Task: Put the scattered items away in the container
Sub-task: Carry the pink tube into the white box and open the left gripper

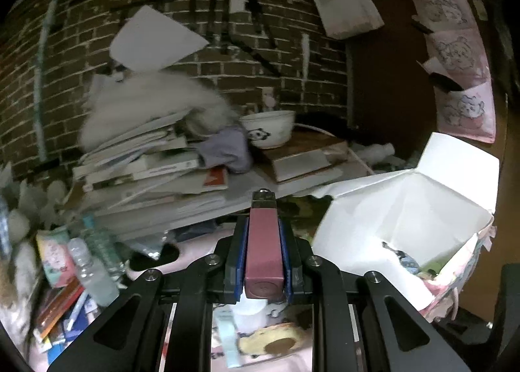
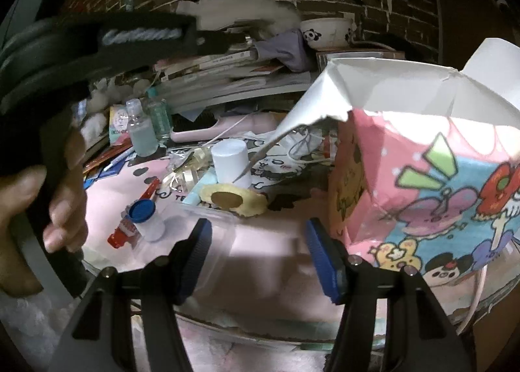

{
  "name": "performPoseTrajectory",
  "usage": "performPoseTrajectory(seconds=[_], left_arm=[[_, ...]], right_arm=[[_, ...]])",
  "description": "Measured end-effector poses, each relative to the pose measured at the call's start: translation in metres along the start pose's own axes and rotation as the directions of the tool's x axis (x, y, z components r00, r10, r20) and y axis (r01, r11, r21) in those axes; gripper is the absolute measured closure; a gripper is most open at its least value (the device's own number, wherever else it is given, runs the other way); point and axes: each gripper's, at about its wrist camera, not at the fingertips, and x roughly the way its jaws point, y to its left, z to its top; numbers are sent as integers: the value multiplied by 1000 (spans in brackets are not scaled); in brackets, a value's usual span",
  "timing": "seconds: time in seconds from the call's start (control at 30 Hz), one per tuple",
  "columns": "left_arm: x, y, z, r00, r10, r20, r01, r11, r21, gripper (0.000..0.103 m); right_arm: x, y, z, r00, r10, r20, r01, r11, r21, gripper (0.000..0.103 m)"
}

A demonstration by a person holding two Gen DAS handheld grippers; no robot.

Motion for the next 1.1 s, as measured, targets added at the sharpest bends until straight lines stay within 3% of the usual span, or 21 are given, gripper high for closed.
performPoseTrajectory(seconds=[0.23, 0.4, 0.57, 0.8, 0.93, 1.0, 1.1], left_arm=[[14, -28, 16, 996, -81, -44, 83, 995, 53, 90], [30, -53, 25, 983, -144, -111, 156, 982, 107, 90], [48, -71, 26, 960, -193, -204, 222, 967, 128, 90], [61, -93, 22, 919, -229, -321, 292, 942, 166, 90], [66, -98, 24, 911, -214, -353, 294, 936, 193, 90], [71, -99, 27, 897, -223, -383, 315, 928, 197, 90], [75, -109, 26, 890, -188, -416, 321, 905, 278, 90]], right_arm=[[-3, -4, -5, 1000, 6, 5, -6, 1000, 17, 47], [-6, -7, -6, 1000, 6, 19, -6, 1000, 24, 47], [-9, -17, -7, 1000, 13, 25, -14, 998, 62, 49], [-7, -21, -9, 1000, 24, 19, -26, 997, 73, 49], [-6, -24, -9, 999, 34, 16, -35, 996, 80, 49], [-6, -24, -9, 999, 37, 16, -38, 996, 82, 49], [-7, -26, -9, 999, 40, 16, -41, 996, 84, 49]])
